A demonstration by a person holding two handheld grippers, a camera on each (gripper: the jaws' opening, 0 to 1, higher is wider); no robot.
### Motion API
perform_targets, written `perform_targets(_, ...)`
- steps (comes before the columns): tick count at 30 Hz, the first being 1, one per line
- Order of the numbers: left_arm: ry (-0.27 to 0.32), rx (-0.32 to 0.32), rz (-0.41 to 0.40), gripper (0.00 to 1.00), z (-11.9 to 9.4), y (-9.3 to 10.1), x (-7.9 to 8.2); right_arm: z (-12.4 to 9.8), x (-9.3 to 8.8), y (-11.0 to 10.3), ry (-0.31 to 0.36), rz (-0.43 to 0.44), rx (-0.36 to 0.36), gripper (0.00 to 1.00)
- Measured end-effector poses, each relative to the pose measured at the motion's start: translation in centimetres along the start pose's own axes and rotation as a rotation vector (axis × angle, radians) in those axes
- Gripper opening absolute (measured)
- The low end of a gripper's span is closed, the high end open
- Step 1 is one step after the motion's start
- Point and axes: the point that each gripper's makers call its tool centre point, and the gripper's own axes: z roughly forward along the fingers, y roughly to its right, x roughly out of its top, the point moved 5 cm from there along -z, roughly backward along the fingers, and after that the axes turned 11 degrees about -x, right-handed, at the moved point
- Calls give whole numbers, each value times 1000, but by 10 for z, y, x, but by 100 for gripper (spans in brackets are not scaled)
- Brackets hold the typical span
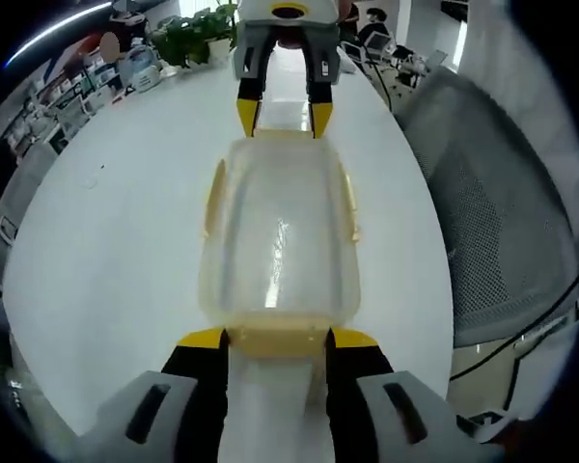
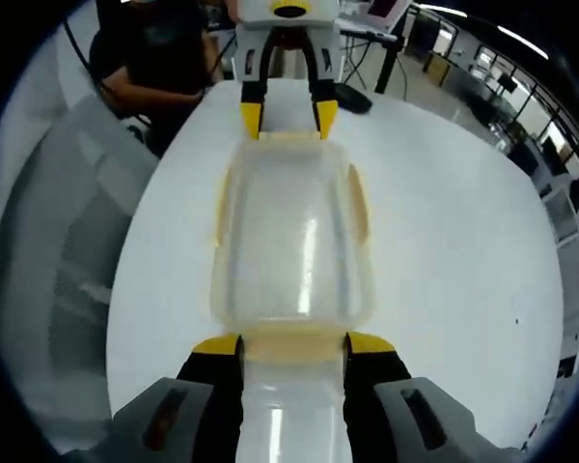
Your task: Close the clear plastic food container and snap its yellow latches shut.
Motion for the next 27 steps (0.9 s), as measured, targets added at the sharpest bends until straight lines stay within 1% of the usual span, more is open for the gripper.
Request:
perform_targets(5, -2, 2, -1, 39, -3, 2, 5, -6, 0, 0, 4, -1, -1, 39)
perform_targets(11, 4, -6, -2, 39, -5, 6, 10, -13, -3, -1, 10, 5, 13, 39)
perform_targets(21, 10, -6, -2, 39, -7, 10, 27, -26, -12, -1, 1, -1, 7, 39)
perform_targets(24, 0, -6, 5, 39, -7, 11, 33, -29, -13, -2, -1, 0, 7, 39)
perform_targets(27, 2, -8, 4, 39, -7, 11, 37, -32, -17, -2, -5, -1, 6, 39)
